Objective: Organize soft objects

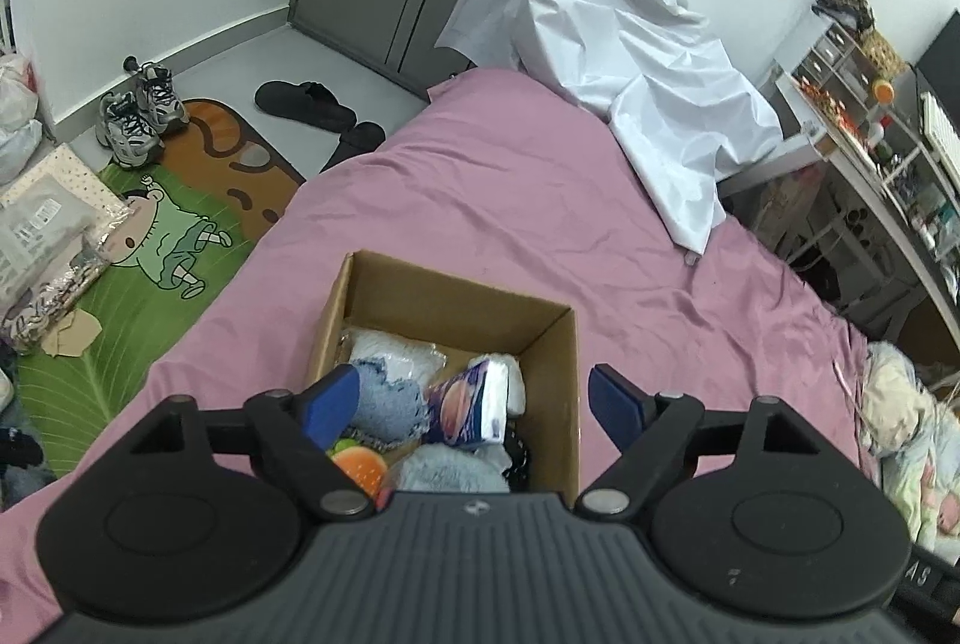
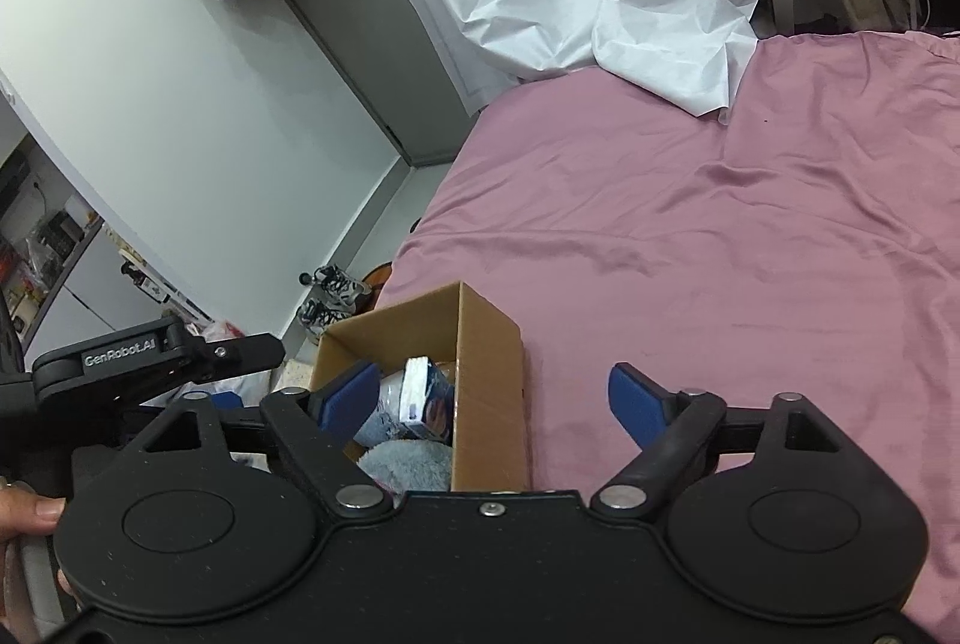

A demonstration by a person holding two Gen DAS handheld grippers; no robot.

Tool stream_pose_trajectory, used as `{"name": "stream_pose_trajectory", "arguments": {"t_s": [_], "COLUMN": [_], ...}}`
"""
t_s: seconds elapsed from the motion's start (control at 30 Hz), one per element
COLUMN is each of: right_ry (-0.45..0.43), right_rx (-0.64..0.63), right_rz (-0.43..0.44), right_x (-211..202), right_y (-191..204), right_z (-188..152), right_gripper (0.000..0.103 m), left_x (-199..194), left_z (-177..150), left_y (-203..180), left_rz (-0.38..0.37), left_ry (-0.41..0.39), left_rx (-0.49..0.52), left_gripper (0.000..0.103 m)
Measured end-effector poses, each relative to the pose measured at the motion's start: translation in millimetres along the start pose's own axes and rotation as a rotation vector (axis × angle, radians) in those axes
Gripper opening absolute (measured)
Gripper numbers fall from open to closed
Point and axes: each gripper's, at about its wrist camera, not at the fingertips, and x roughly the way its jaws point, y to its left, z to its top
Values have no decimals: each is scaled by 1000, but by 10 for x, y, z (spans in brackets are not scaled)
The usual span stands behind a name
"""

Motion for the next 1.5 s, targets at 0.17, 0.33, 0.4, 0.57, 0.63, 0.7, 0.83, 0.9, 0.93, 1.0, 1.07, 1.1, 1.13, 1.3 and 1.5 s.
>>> {"name": "stream_pose_trajectory", "arguments": {"t_s": [0.17,0.33,0.4,0.57,0.63,0.7,0.83,0.9,0.93,1.0,1.07,1.1,1.13,1.3,1.5], "right_ry": [17,14,15,18,25,35,54,54,57,66,76,81,83,88,90], "right_rx": [7,2,-5,-44,-59,-77,-94,-112,-123,-142,-153,-156,-161,-203,-225], "right_rz": [8,32,38,22,29,31,38,32,28,26,35,37,34,45,63], "right_x": [-91,-232,-297,-457,-517,-566,-672,-734,-761,-814,-863,-887,-916,-1097,-1351], "right_y": [-59,-105,-121,-147,-161,-173,-213,-218,-218,-226,-244,-252,-259,-250,-269], "right_z": [29,68,89,138,154,176,209,223,231,242,245,250,259,254,246], "right_gripper": [89,101,103,103,103,103,103,103,103,103,103,103,103,103,103], "left_x": [-124,-232,-294,-465,-520,-541,-652,-727,-760,-842,-930,-958,-988,-1118,-1317], "left_z": [-77,-143,-187,-257,-275,-264,-280,-311,-331,-377,-437,-461,-487,-624,-746], "left_y": [-32,-110,-167,-306,-333,-337,-283,-291,-301,-327,-371,-393,-418,-551,-740], "left_rz": [10,12,22,39,48,54,42,39,37,31,27,27,25,11,11], "left_ry": [7,19,13,-16,-27,-20,-14,-9,-10,-13,-19,-21,-23,-24,-47], "left_rx": [27,58,85,129,137,135,99,100,105,113,120,122,124,117,150], "left_gripper": [90,91,96,100,101,102,102,102,102,102,102,102,102,102,102]}}
